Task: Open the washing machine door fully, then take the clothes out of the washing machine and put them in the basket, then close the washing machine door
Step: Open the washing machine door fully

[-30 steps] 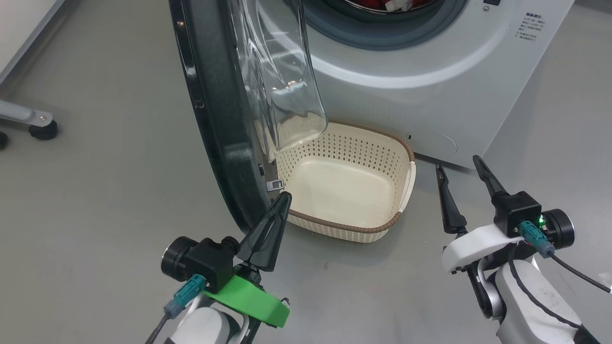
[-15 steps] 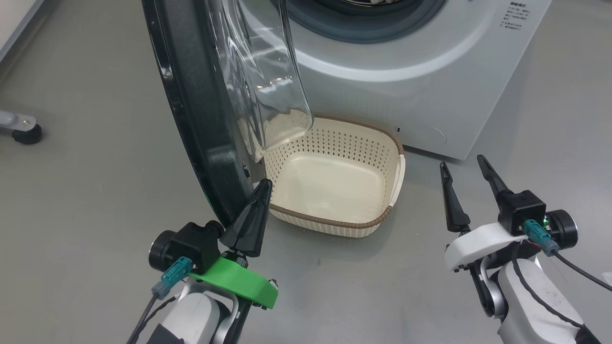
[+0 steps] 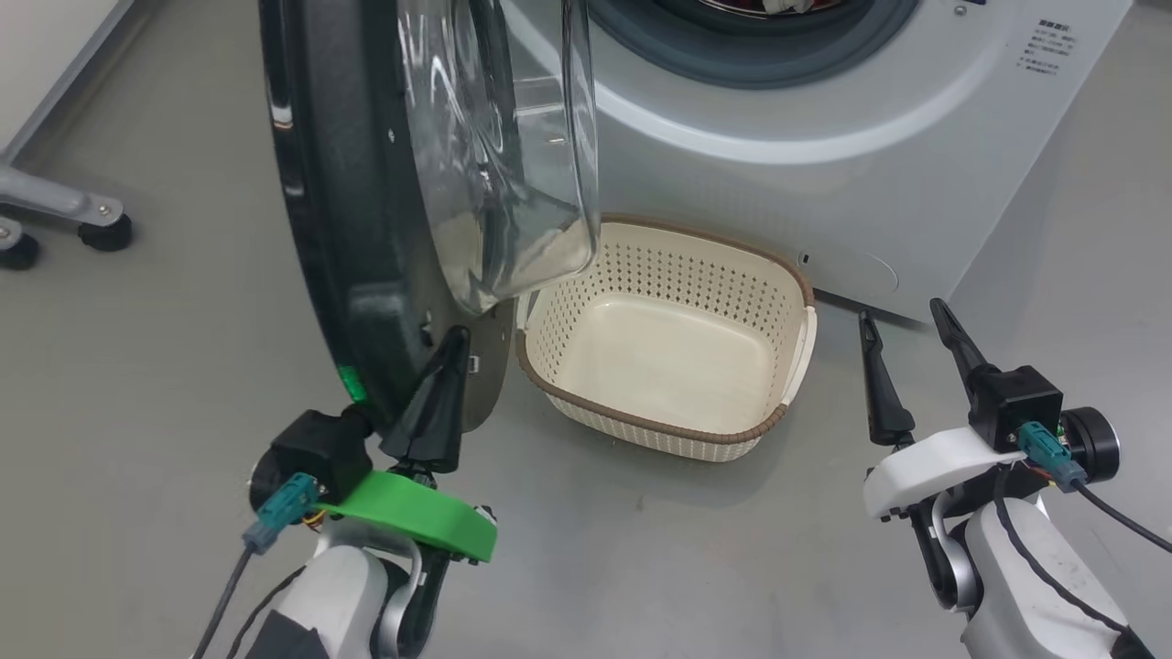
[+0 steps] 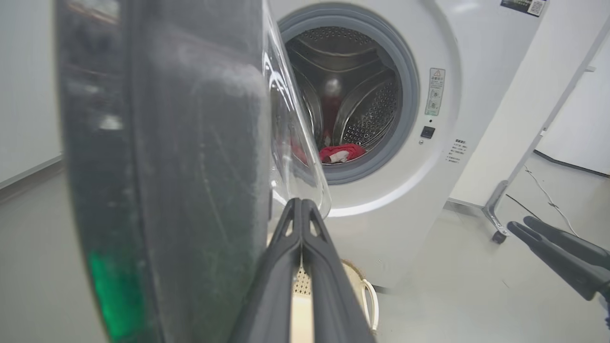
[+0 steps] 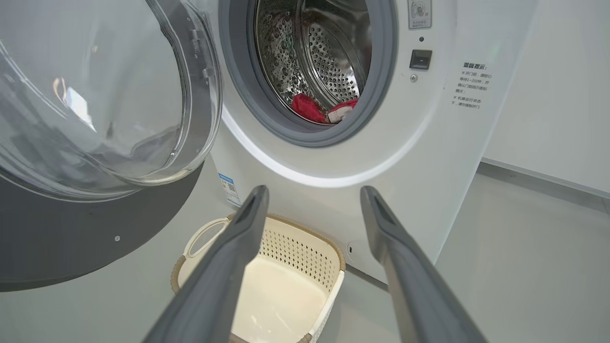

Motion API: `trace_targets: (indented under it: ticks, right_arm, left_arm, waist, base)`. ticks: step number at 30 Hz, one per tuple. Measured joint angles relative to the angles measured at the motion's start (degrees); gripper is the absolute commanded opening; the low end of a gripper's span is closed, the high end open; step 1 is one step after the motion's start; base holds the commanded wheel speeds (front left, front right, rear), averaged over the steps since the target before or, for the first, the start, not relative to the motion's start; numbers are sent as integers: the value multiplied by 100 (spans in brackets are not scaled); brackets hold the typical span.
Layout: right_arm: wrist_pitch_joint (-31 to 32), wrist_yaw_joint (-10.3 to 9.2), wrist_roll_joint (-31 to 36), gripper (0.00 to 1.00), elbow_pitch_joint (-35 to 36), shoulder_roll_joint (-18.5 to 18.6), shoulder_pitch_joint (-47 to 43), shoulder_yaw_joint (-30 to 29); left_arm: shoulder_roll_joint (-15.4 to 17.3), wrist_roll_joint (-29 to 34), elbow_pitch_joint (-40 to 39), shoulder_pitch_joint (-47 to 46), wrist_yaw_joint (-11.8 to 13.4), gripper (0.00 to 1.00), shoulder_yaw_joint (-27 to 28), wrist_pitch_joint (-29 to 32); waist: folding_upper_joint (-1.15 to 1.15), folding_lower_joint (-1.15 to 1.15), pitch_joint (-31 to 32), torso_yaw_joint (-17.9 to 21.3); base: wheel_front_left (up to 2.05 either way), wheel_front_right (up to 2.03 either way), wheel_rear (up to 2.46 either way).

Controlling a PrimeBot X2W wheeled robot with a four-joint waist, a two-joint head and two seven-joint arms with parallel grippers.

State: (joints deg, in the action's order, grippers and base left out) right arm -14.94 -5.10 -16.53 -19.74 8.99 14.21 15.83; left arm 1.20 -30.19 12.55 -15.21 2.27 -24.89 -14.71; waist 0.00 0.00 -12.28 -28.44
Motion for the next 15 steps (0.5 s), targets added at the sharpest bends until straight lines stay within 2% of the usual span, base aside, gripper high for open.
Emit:
trace_targets:
  ticks: [8,15]
  right_arm:
    - [0,99,47,100,-65,-94,-69,42]
    - [0,151,57,100,-101,-163,-67,67]
  left_arm:
    - [11,19,81,22,179,0,814,0]
    - [144,56,187,54,269,0,1623,0]
  waist:
    - [0,0,57,-86]
    - [0,0,10,36]
  base:
    - [0,0,0]
    - [0,0,0]
